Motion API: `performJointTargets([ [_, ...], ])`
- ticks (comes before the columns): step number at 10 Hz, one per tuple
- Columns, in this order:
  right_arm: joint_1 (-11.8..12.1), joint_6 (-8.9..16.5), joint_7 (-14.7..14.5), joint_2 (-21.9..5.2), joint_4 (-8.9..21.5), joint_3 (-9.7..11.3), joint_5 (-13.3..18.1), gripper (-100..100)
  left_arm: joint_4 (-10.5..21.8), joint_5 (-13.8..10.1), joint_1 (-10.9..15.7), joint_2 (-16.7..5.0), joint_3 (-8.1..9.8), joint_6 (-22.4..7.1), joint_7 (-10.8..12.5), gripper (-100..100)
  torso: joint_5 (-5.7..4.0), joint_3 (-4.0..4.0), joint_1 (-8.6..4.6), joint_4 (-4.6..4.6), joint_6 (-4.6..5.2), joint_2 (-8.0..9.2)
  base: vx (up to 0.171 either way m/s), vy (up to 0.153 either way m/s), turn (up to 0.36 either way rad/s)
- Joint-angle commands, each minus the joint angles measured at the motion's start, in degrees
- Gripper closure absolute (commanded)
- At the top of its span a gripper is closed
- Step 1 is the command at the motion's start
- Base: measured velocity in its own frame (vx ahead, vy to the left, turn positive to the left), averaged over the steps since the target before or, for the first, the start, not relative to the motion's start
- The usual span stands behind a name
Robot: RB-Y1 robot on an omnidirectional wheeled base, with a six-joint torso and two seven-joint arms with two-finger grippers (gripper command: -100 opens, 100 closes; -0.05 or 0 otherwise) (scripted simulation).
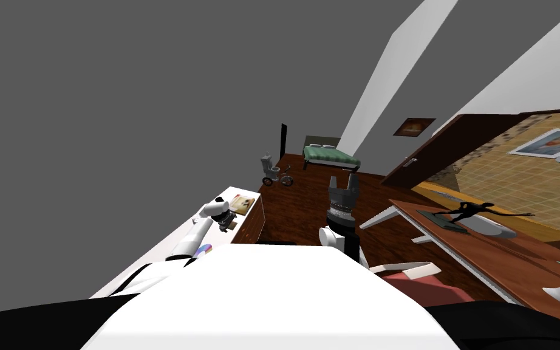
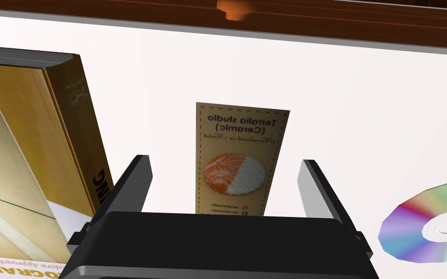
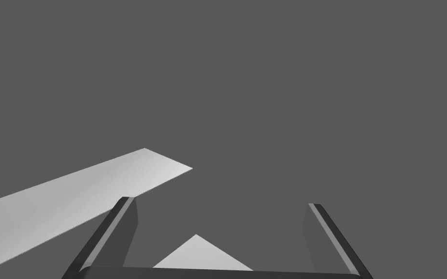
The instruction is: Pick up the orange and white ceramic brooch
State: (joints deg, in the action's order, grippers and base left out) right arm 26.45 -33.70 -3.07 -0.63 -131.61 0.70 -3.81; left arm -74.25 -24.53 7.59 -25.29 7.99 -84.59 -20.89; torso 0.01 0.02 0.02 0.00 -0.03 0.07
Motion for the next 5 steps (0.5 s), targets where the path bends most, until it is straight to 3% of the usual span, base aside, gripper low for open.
performJointTargets([
  [1,0.0,0.0,0.0,0.0,0.0,0.0,0.0,0,1.6,0.2,0.0,0.3,-0.11,1.8,0.1,-100,0.00,0.00,0.00,0.00,0.00,0.00,-0.017,0.017,-0.082],
  [2,0.0,0.0,0.0,0.0,0.0,0.0,0.0,0,2.7,0.4,0.0,0.5,-0.17,2.8,0.1,-100,0.00,0.01,0.01,0.01,-0.01,0.02,-0.019,0.020,-0.061],
  [3,0.0,0.0,0.0,0.0,0.0,0.0,0.0,0,2.0,0.3,0.1,0.4,-0.12,2.0,0.1,-100,0.00,0.02,0.02,0.01,-0.01,0.03,-0.009,0.010,-0.011],
  [4,0.0,0.0,0.0,0.0,0.0,0.0,0.0,0,2.1,0.3,0.1,0.4,-0.13,2.2,0.1,100,0.00,0.01,-0.01,0.01,-0.02,0.01,0.000,0.000,0.000],
  [5,0.0,0.0,0.0,0.0,0.0,0.0,0.0,0,2.2,0.3,0.0,0.4,-0.14,2.2,0.1,100,-0.01,0.00,-0.03,0.02,0.01,-0.03,0.000,0.000,0.000],
])
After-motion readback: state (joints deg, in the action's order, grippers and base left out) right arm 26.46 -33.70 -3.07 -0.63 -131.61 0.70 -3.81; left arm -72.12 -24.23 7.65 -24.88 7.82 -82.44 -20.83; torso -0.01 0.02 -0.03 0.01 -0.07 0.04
